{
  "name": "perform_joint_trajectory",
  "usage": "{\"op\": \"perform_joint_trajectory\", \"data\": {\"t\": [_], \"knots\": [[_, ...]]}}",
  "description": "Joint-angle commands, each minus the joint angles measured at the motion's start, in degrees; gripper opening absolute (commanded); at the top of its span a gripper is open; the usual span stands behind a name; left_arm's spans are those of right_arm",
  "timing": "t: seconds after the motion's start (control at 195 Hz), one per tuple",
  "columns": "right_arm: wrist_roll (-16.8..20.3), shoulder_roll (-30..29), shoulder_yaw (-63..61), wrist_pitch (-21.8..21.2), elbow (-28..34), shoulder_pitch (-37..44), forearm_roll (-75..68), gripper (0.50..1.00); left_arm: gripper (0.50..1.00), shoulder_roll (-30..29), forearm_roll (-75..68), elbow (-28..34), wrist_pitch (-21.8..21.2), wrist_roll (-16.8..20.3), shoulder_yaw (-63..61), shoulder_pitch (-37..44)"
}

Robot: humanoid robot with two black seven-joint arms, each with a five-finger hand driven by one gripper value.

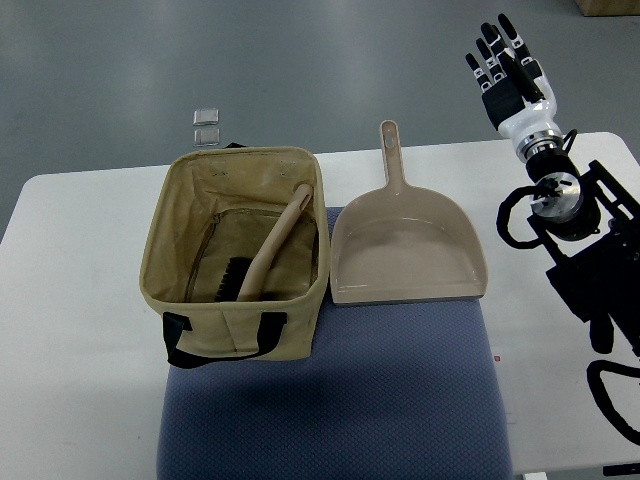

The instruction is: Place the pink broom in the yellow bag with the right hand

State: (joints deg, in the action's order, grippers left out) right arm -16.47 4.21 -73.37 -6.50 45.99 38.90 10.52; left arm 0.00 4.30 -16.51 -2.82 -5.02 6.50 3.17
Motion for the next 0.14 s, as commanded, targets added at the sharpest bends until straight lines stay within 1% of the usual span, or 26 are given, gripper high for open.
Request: {"op": "perform_joint_trajectory", "data": {"t": [0.0, 0.139], "knots": [[-1.1, -1.4, -1.2, -1.1, -0.2, -1.4, -0.2, 0.930, 1.000, 0.0, 0.0, 0.0, -0.1, 0.0, 0.0, 0.0], [-1.3, -2.1, -1.3, -1.3, 0.0, -1.5, -0.2, 0.932, 1.000, 0.0, 0.0, 0.0, -0.1, 0.0, 0.0, 0.0]]}}
